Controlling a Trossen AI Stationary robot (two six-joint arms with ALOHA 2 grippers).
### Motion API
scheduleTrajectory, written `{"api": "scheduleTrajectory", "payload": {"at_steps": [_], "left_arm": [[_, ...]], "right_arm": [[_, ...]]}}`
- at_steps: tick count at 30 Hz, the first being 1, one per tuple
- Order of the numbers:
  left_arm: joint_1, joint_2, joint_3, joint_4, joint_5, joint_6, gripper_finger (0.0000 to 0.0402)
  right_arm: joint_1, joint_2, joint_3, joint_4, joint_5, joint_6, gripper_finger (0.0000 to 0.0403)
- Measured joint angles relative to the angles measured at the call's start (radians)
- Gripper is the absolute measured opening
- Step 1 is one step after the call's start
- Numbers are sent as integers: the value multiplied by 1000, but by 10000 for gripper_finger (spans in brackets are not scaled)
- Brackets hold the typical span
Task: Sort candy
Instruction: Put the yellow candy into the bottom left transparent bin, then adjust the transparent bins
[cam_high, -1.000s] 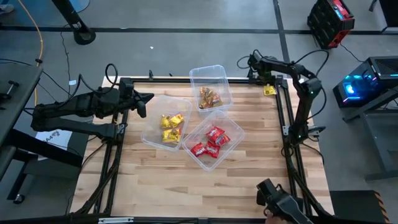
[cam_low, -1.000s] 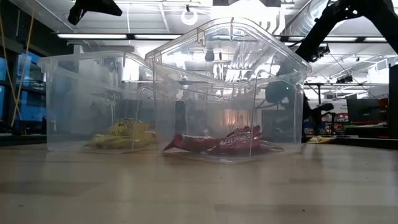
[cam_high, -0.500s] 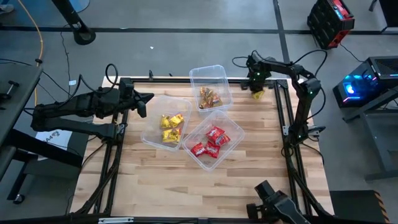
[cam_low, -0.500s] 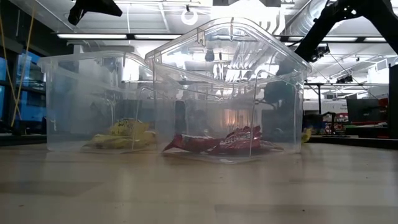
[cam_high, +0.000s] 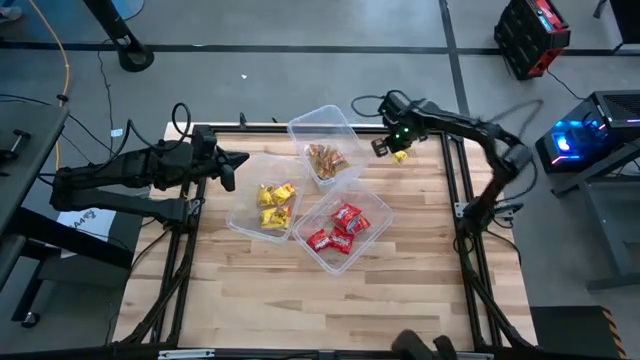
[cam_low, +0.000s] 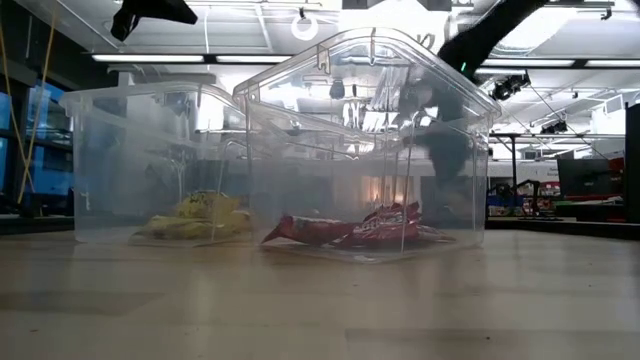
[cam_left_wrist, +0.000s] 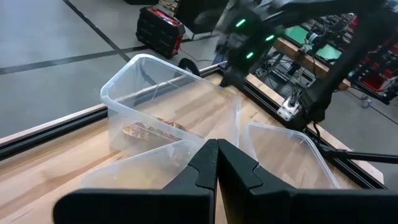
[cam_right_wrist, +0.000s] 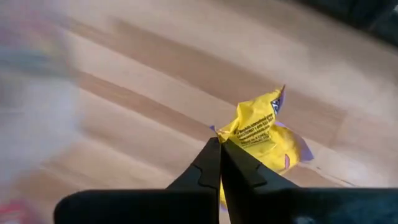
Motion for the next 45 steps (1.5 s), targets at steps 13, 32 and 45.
{"api": "scheduleTrajectory", "payload": {"at_steps": [13,32,45], "left_arm": [[0,0,0,1,-2,67,0],[-1,-14,0,-86,52,68,0],[0,-19,-26,-448,42,-131,0]], "right_arm": [[399,-357,3,582,-116,233,0],[704,79,3,1320,-38,547,66],[664,56,4,1370,-65,486,188]]}}
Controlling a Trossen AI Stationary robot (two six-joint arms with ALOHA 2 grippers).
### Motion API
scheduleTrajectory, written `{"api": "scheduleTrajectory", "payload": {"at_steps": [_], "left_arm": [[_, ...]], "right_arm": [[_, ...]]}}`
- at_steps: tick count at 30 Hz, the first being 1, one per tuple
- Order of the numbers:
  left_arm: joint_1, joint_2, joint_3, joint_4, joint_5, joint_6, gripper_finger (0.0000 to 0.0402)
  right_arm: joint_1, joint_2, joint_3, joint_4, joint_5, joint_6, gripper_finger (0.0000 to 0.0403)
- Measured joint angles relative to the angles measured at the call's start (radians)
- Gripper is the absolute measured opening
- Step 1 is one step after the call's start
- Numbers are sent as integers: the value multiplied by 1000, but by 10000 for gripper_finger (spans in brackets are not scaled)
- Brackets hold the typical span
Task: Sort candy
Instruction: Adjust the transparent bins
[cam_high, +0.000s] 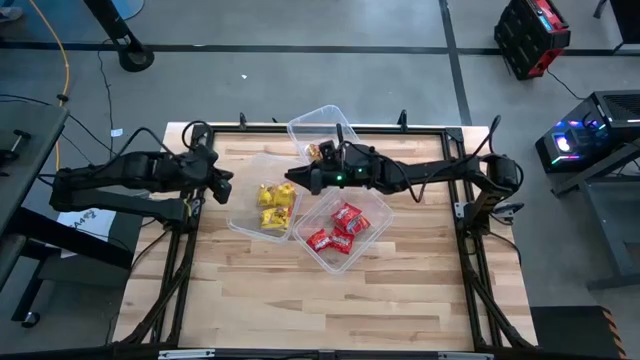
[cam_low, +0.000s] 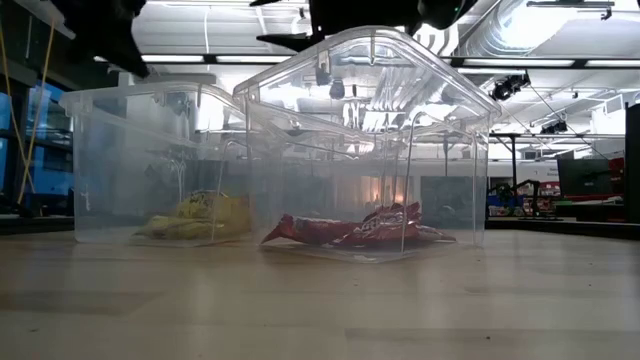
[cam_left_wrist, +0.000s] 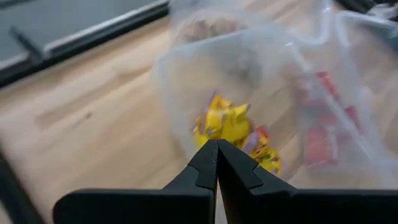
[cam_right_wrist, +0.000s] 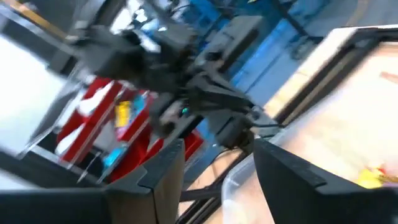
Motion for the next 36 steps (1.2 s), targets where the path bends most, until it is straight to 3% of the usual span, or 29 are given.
{"api": "scheduleTrajectory", "payload": {"at_steps": [6,11,14,19,26,30,36], "left_arm": [[0,8,-67,-115,-7,-254,0],[-2,9,-226,-85,142,-408,0],[-17,15,-326,40,241,-467,0],[-55,33,-414,296,275,-540,0],[-140,90,-426,416,320,-613,0],[-196,119,-426,426,324,-661,0],[-270,140,-426,435,326,-683,0]], "right_arm": [[-85,-59,0,34,-314,-28,187],[-131,-187,0,-182,-401,-131,152],[-141,-279,0,-447,-368,-233,106],[-134,-389,0,-908,-189,-325,11],[-53,-413,-2,-1339,-79,-340,2],[-3,-413,-2,-1421,3,-320,1],[32,-413,-2,-1624,24,-288,1]]}}
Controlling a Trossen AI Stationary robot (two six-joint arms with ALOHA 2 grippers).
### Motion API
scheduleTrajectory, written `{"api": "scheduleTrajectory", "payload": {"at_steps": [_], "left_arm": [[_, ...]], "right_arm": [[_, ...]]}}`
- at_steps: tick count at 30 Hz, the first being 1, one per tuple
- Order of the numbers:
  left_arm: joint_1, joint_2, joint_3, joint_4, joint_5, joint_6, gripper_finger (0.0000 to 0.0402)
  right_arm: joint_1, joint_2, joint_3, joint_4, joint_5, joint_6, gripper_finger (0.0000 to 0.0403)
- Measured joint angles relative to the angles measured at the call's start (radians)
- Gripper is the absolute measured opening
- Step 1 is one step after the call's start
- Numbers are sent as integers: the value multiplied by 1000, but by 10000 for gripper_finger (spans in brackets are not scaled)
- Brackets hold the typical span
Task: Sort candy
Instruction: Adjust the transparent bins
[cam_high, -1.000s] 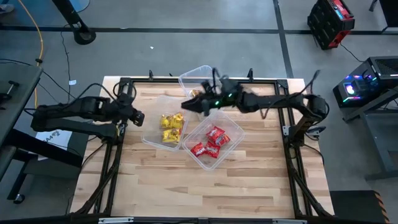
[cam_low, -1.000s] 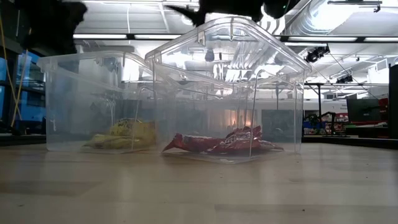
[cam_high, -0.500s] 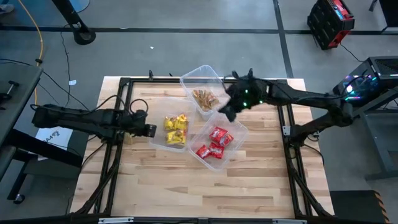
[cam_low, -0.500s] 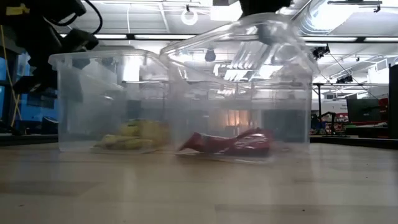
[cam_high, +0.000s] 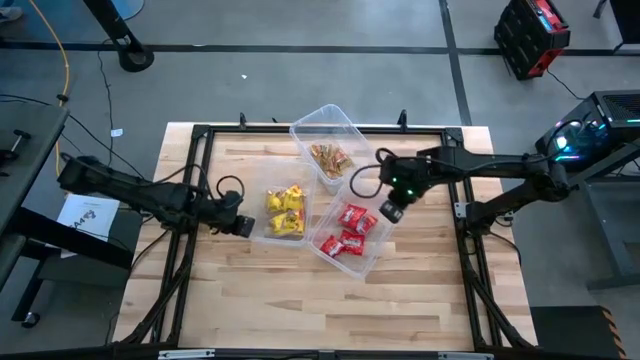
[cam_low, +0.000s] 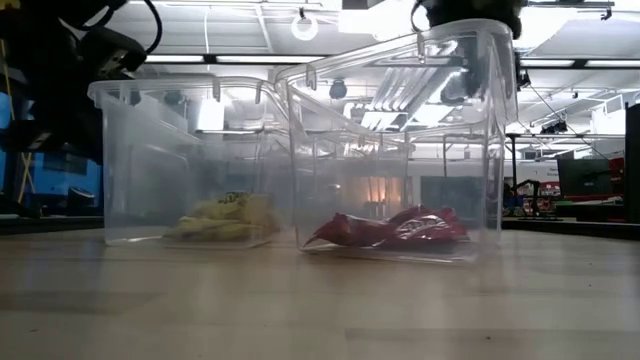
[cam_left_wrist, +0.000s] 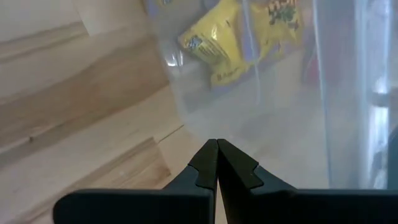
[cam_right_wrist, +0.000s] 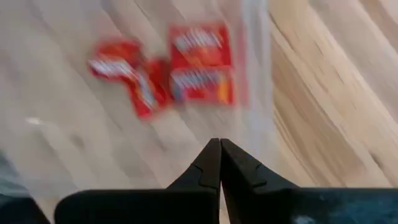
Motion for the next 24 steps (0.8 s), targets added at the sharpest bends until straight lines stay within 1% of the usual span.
{"api": "scheduleTrajectory", "payload": {"at_steps": [4,7,9,13,16,19,22,24], "left_arm": [[-10,1,0,-17,-11,1,0],[-9,1,0,-20,-38,16,0],[-9,1,0,-20,-56,35,0],[1,-2,0,-31,-83,82,0],[20,-2,0,-43,-84,136,0],[37,-3,0,-44,-56,188,0],[42,-3,0,-48,-37,196,0],[41,-3,0,-49,-38,197,0]], "right_arm": [[38,0,0,-148,1,34,0],[72,0,0,-205,-21,58,0],[94,3,0,-200,-15,59,0],[118,17,0,-136,48,81,0],[117,52,0,-111,43,69,0],[118,96,3,-148,21,14,0],[121,115,-1,-218,28,18,0],[126,112,-2,-216,42,23,0]]}}
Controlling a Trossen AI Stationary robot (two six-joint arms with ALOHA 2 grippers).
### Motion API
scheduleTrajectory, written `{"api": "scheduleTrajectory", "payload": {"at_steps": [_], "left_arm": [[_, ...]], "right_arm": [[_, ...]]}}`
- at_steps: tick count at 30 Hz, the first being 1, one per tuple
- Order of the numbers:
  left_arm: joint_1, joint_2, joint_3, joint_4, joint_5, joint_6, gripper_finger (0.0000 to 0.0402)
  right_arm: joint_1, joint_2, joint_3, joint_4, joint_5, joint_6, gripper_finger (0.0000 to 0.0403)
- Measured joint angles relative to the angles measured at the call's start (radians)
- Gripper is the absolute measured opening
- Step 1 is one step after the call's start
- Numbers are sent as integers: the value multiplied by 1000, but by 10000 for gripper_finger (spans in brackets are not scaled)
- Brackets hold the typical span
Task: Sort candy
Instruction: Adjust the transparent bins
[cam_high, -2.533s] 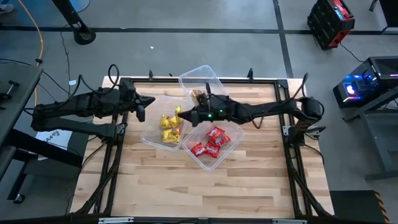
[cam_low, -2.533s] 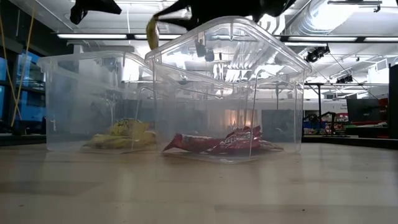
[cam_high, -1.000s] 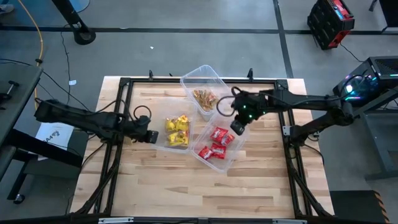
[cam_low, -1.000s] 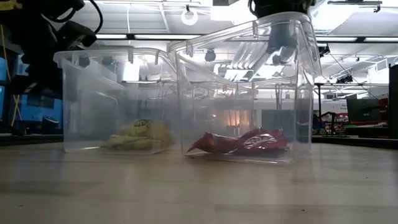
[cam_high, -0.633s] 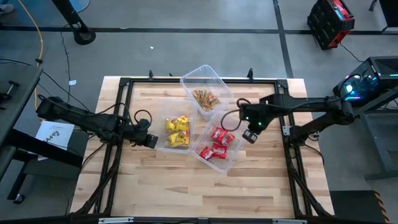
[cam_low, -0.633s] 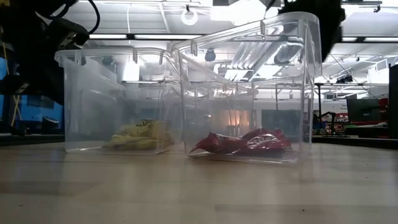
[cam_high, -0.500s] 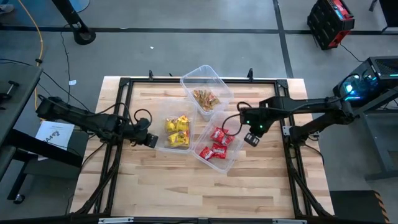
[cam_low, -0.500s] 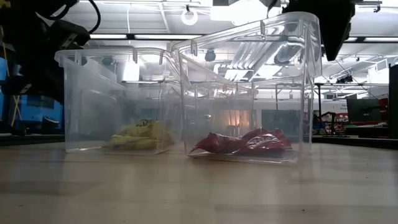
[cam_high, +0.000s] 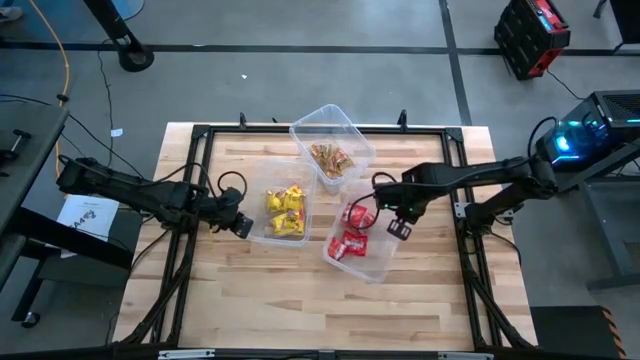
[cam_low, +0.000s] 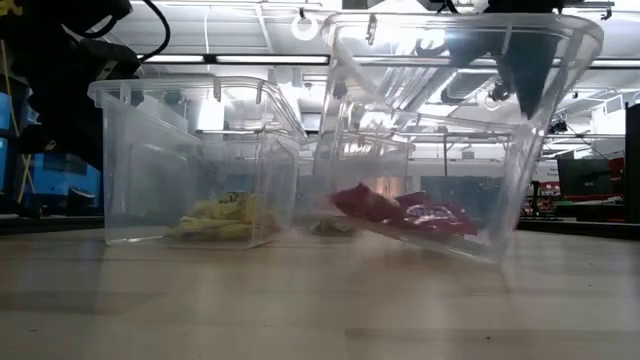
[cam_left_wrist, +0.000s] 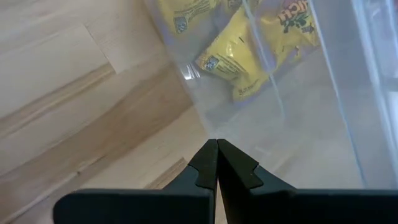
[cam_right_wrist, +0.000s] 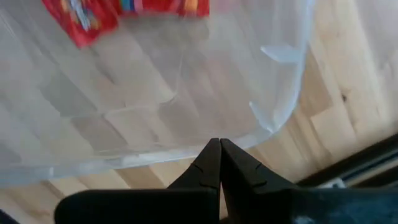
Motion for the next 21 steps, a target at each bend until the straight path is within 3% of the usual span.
{"api": "scheduleTrajectory", "payload": {"at_steps": [8,14,16,21], "left_arm": [[14,0,0,-3,-41,24,0],[19,0,0,-3,-41,33,0],[18,0,0,-7,-37,35,0],[18,0,0,-17,27,34,0]], "right_arm": [[8,-11,4,108,138,-17,0],[9,-52,1,4,173,55,0],[9,-71,2,-41,169,83,0],[9,-68,-6,-57,38,74,0]]}}
